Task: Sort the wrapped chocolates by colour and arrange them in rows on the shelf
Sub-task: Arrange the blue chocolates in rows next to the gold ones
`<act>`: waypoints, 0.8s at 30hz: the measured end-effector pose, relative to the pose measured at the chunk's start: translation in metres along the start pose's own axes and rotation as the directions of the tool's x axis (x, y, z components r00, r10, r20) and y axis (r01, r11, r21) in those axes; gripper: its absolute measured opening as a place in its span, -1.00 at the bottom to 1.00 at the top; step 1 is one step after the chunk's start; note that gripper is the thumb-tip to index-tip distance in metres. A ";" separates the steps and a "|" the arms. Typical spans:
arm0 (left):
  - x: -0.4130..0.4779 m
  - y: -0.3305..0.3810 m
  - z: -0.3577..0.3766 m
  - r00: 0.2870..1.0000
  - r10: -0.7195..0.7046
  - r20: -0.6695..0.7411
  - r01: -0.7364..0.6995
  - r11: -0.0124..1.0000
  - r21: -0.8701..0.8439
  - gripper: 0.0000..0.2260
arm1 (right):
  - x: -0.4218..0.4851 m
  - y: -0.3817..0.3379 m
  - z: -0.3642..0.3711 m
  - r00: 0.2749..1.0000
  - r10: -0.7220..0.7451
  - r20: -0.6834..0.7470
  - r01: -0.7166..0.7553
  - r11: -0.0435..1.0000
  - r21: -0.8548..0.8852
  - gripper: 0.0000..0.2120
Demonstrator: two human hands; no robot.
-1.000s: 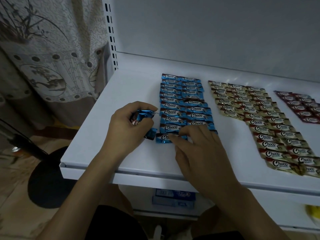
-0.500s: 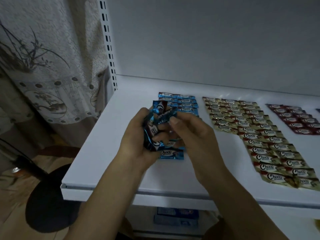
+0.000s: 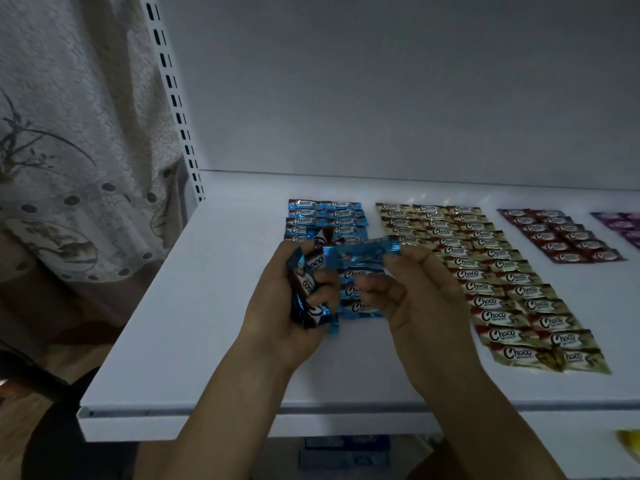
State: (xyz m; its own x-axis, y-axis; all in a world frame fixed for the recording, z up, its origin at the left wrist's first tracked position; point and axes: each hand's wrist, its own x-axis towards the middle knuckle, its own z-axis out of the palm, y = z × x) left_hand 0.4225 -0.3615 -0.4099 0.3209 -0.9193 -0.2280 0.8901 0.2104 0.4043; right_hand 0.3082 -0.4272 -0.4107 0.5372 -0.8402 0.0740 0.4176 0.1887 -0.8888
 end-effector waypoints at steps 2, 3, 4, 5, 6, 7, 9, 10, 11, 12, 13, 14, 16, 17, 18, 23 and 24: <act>0.001 0.003 -0.001 1.000 0.010 0.007 -0.010 1.000 0.005 -0.70 | 0.000 -0.005 -0.009 1.000 -0.014 0.001 0.014 0.998 0.056 -0.85; 0.001 0.004 -0.002 1.000 0.021 0.002 -0.021 1.000 0.016 -0.74 | 0.000 -0.006 -0.013 1.000 -0.014 0.009 0.014 0.999 0.049 -0.83; 0.000 0.004 -0.002 1.000 0.029 -0.004 -0.029 0.999 0.026 -0.76 | -0.001 -0.006 -0.015 1.000 -0.009 0.019 0.009 1.000 0.030 -0.81; -0.001 0.004 -0.002 0.999 0.033 -0.006 -0.033 0.999 0.035 -0.77 | -0.001 -0.005 -0.018 1.000 -0.005 0.026 0.005 1.000 0.006 -0.81; -0.002 0.003 -0.002 0.999 0.034 -0.009 -0.034 0.999 0.040 -0.77 | -0.001 -0.004 -0.020 1.000 0.004 0.029 -0.004 1.000 -0.018 -0.83; -0.003 0.001 -0.003 0.999 0.035 -0.016 -0.034 0.999 0.040 -0.75 | -0.002 -0.002 -0.022 0.999 0.013 0.031 -0.012 0.999 -0.041 -0.83; -0.004 0.000 -0.004 0.999 0.037 -0.028 -0.036 0.999 0.037 -0.73 | -0.005 -0.001 -0.022 1.000 0.014 0.028 -0.012 0.998 -0.067 -0.82; -0.005 0.000 -0.004 0.999 0.040 -0.023 -0.039 0.999 0.035 -0.71 | -0.006 -0.001 -0.022 0.999 0.006 0.032 -0.003 0.997 -0.077 -0.82; -0.005 0.000 -0.005 0.999 0.040 -0.018 -0.039 0.999 0.031 -0.70 | -0.009 -0.002 -0.022 0.999 -0.001 0.036 0.005 0.996 -0.090 -0.83; -0.005 0.001 -0.006 0.999 0.040 -0.017 -0.040 0.999 0.027 -0.68 | -0.010 -0.002 -0.022 0.999 -0.007 0.036 0.011 0.994 -0.106 -0.84; -0.006 0.001 -0.006 0.999 0.042 -0.019 -0.042 0.999 0.024 -0.68 | -0.012 -0.001 -0.023 0.999 -0.015 0.031 0.019 0.992 -0.128 -0.85; -0.006 0.001 -0.007 0.999 0.042 -0.021 -0.041 0.999 0.025 -0.68 | -0.013 0.000 -0.024 0.999 -0.021 0.026 0.024 0.989 -0.149 -0.87; -0.006 -0.003 -0.006 0.999 0.035 -0.020 -0.035 0.999 0.033 -0.74 | -0.012 0.003 -0.026 0.999 -0.034 0.035 0.039 0.985 -0.171 -0.87; -0.007 -0.006 -0.004 0.999 0.031 -0.019 -0.030 0.999 0.036 -0.76 | -0.012 0.003 -0.027 0.998 -0.043 0.039 0.049 0.983 -0.175 -0.81; -0.007 -0.009 -0.003 0.999 0.029 -0.016 -0.028 0.999 0.038 -0.76 | -0.013 0.004 -0.027 0.998 -0.052 0.041 0.058 0.982 -0.180 -0.74; -0.007 -0.012 0.000 0.999 0.026 -0.022 -0.025 0.999 0.036 -0.72 | -0.015 0.005 -0.031 0.992 -0.090 0.084 0.106 0.969 -0.222 -0.65; -0.006 -0.011 0.000 0.999 0.029 -0.023 -0.028 0.999 0.035 -0.68 | -0.015 0.004 -0.032 0.990 -0.106 0.096 0.128 0.956 -0.264 -0.65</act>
State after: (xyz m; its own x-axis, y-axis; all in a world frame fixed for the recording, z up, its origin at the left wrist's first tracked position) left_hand 0.4105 -0.3582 -0.4131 0.3534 -0.9051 -0.2365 0.8692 0.2242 0.4408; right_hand 0.2778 -0.4304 -0.4296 0.5574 -0.8030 0.2110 0.2747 -0.0614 -0.9596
